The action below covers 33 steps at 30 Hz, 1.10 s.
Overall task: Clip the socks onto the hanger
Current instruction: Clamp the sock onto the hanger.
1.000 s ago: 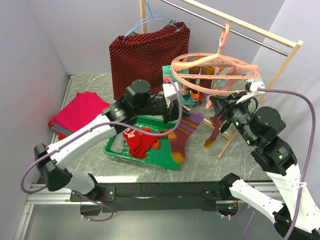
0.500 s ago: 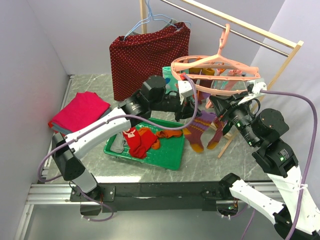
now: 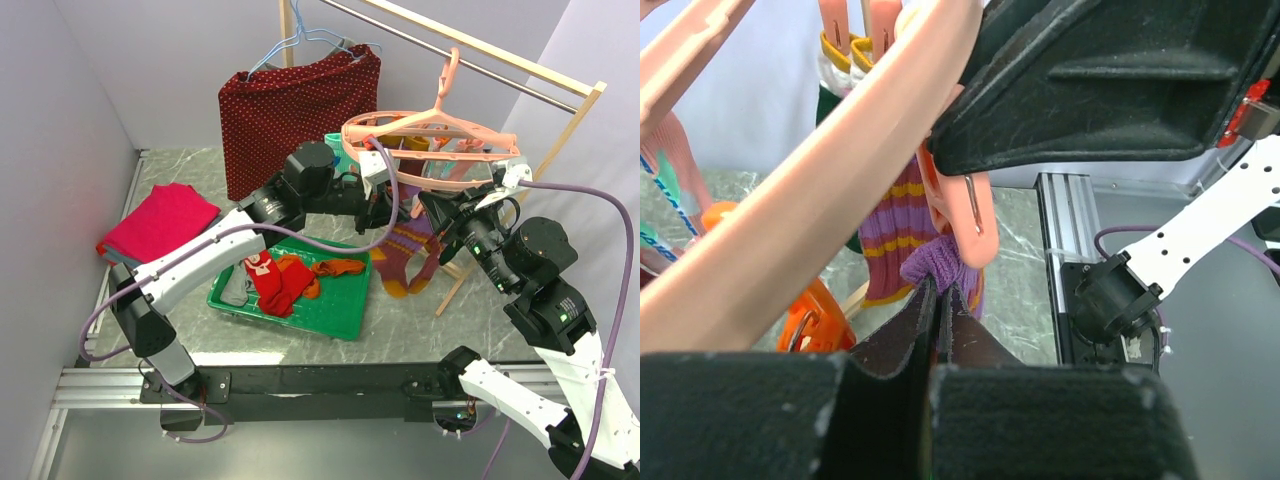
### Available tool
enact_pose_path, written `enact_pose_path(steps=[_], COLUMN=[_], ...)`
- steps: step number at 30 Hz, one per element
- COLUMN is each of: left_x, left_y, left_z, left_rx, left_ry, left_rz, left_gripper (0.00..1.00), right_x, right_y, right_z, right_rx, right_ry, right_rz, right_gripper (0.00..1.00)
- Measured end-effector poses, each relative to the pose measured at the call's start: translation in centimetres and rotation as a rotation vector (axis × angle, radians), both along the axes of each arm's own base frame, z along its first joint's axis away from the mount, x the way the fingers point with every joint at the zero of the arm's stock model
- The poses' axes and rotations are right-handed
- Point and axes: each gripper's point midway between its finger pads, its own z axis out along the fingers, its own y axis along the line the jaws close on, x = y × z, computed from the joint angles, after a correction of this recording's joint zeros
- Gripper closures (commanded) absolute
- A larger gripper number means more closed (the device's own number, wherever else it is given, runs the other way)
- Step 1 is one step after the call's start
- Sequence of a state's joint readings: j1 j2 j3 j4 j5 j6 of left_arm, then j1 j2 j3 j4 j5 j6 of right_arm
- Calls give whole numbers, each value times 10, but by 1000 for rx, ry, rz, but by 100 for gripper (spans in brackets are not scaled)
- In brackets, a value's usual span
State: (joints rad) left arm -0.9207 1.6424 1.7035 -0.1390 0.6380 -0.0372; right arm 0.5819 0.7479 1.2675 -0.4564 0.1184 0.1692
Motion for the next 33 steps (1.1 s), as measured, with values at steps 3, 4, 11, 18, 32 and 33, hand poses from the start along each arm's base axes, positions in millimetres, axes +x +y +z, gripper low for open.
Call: enact_pose_path(steps=[3,4,11,18,32,33], left_x=[1,1,5,10,-2,-3], left_y=[-1,-1,0,5,12,12], left_z=[-1,-2,1,8,23,24], left_rx=[2,3,-8,-40,-101,-104], left_ry=[1,2,-6,-19,-8,-4], left_rz=[1,3,11,-9,-97,-100], left_gripper=[99,99,99,99,99,99], right_x=[0,0,0,0,1,1], right_y=[0,0,0,-1,1,1], right_z=[0,0,0,0,-1,-1], right_rx=[-3,-3,-9,-14,-23,-23], right_ry=[-1,-2,-4,-6,-14,-16], right_rz=[0,0,0,-1,6,7], right_gripper=[89,89,89,89,84,82])
